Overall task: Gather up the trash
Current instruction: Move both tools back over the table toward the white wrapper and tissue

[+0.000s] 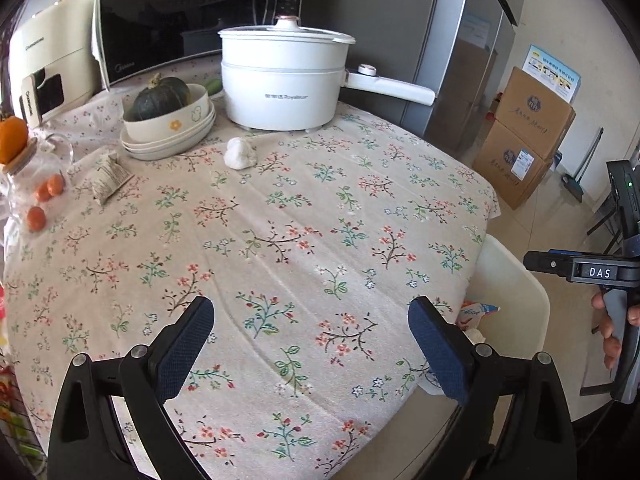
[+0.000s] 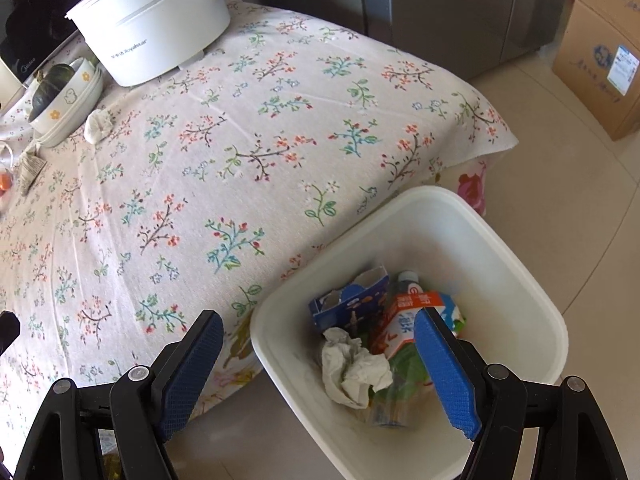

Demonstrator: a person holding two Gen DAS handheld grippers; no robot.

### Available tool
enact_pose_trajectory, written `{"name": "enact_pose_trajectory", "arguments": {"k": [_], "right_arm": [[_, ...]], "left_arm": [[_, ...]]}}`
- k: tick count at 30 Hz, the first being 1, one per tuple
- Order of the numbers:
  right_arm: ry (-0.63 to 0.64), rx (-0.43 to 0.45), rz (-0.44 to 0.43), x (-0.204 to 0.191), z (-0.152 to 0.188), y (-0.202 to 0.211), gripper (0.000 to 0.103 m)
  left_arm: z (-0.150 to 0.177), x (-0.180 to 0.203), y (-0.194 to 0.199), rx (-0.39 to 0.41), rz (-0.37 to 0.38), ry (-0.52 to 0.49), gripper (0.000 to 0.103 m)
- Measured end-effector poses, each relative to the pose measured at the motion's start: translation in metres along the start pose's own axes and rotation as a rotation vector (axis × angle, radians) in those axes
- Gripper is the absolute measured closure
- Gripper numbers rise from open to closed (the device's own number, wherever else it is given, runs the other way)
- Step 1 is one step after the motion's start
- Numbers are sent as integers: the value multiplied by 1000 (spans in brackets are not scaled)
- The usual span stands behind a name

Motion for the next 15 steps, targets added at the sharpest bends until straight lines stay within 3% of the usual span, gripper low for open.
{"name": "enact_pose_trajectory", "arguments": {"k": [5,15], "right_arm": [[50,40,27,-30,-15,3,19],[150,79,-2,-110,-33,-7,17]], "left_arm": [[3,-52,8,14,-41,91,4],[17,-131,30,49,-109,192,3]]}}
Point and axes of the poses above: each gripper's, at about its wrist camera, not at the fingertips, and y roughly against the way its jaws point, x to its right, z to its underside, the point moved 5 cm from there along -y, roughly the way its jaws point, and after that the axes turned 14 degrees about -x, right-handed, at the moved point
